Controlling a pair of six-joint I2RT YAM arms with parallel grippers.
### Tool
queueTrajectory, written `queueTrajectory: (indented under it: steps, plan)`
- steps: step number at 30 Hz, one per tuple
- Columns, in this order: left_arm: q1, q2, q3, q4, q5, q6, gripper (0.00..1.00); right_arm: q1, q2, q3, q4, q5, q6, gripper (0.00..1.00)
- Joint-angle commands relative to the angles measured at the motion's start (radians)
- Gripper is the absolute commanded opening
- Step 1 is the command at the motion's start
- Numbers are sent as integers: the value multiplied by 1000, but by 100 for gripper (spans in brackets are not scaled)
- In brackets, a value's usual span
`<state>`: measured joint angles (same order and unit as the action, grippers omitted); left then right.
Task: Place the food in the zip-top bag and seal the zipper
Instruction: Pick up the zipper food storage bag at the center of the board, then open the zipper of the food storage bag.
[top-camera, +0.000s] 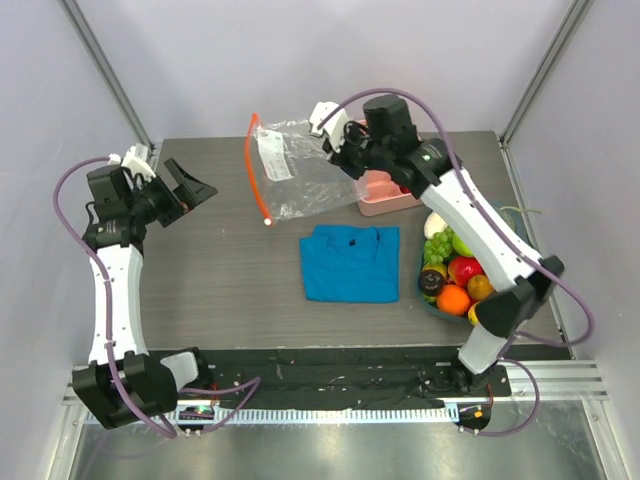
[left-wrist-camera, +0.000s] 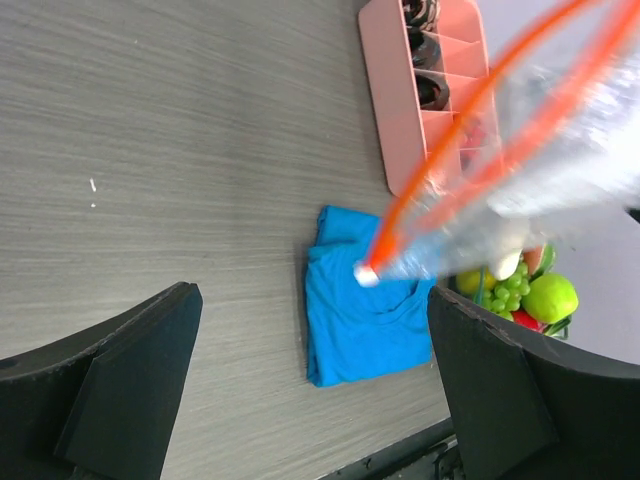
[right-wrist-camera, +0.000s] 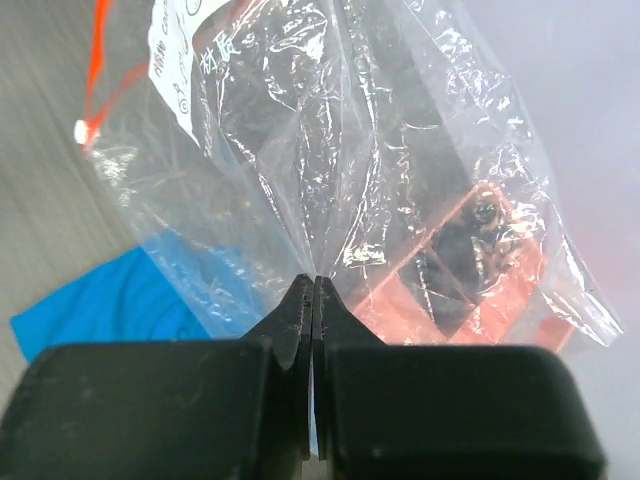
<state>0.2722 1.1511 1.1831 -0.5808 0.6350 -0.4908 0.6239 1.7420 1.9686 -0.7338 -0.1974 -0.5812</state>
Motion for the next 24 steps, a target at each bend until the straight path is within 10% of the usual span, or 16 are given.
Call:
queueTrajectory:
  steps: [1, 10, 24]
  plan:
    - [25, -22, -45, 174, 130, -63, 100, -3, -126, -91, 82, -171, 26, 1]
    - [25, -76, -319, 994, 485, -562, 85, -3, -297, -174, 171, -257, 132, 1]
    - [-152, -154, -407, 1131, 404, -563, 81, -1, -303, -183, 231, -298, 270, 1]
